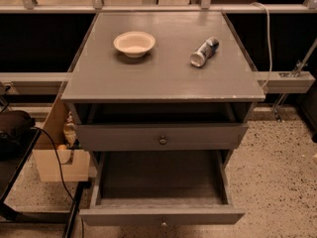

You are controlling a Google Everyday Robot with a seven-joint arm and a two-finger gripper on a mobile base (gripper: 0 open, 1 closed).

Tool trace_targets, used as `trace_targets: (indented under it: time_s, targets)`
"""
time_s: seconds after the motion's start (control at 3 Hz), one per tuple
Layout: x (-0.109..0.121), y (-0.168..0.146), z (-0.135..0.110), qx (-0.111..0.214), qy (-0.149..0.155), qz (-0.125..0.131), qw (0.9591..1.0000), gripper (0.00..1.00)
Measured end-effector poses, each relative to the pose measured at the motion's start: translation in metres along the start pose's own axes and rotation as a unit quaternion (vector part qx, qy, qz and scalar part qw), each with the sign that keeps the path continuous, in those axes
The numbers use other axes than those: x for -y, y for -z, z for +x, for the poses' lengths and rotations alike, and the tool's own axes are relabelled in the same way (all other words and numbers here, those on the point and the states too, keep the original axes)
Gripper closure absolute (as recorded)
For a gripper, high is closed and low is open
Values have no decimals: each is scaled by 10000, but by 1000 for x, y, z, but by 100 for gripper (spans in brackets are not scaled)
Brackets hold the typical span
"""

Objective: Close middle drawer

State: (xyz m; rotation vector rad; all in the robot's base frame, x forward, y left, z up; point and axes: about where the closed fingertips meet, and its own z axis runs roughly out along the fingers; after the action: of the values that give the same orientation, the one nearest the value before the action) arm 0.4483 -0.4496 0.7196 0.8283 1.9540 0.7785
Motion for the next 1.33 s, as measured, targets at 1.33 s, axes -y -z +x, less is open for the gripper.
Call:
trace_targets:
  time_s: [1.33]
  targets:
    - [47,20,67,-67,-1034,416,9937,100]
